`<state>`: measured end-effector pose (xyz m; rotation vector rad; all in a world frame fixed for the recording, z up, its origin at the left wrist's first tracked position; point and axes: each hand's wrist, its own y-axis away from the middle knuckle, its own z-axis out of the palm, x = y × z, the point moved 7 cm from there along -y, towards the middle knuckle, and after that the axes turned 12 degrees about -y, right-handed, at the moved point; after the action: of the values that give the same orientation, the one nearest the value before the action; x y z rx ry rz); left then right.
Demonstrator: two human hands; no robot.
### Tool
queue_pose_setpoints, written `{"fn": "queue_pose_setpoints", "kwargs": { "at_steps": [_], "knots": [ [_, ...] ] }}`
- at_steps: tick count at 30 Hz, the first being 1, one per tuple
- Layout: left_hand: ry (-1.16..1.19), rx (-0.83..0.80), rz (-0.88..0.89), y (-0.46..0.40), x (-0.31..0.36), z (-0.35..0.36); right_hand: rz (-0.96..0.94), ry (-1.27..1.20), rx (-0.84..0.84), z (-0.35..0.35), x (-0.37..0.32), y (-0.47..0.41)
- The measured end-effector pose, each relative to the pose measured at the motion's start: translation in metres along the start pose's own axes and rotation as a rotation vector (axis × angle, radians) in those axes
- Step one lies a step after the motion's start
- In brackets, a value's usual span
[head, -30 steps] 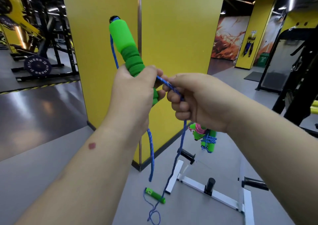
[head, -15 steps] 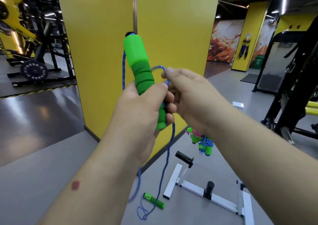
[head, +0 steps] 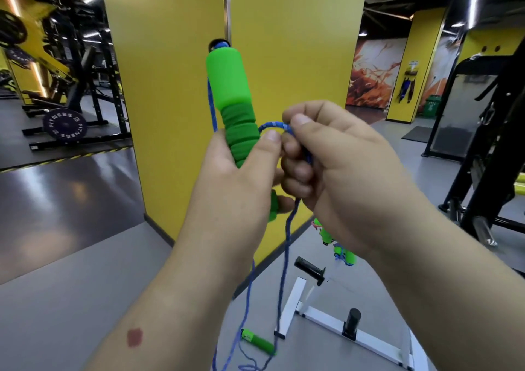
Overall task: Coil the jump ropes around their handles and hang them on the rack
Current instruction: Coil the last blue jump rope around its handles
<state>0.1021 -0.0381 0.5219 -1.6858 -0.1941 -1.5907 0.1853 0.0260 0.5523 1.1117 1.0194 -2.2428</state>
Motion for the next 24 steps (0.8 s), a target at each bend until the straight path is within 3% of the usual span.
{"fn": "queue_pose_setpoints", "kwargs": {
  "at_steps": [4, 9, 14, 17, 20, 24],
  "knots": [
    [0.047, -0.09, -0.07, 0.017, -0.005, 0.011, -0.091, 0.066, -0.019, 0.003, -0.013, -0.012],
    [0.016, 0.0, -0.086, 0.019, -0.005, 0.001, -0.165, 0.28, 0.018, -0.009, -0.011, -0.01],
    [0.095, 0.03, -0.061, 0.011, 0.009, -0.007, 0.158, -0.037, 0.005, -0.014, 0.034, 0.024],
    [0.022, 0.075, 0.007, 0.004, 0.015, -0.016, 0.252, 0.143, -0.021, -0.017, 0.04, 0.04],
    [-0.087, 0.11, 0.049, 0.0, 0.012, -0.024, 0.174, 0.334, 0.01, -0.017, 0.022, 0.035],
    [0.087, 0.004, -0.061, 0.012, -0.002, -0.012, -0.048, 0.122, -0.01, 0.006, -0.011, 0.012]
  ]
}}
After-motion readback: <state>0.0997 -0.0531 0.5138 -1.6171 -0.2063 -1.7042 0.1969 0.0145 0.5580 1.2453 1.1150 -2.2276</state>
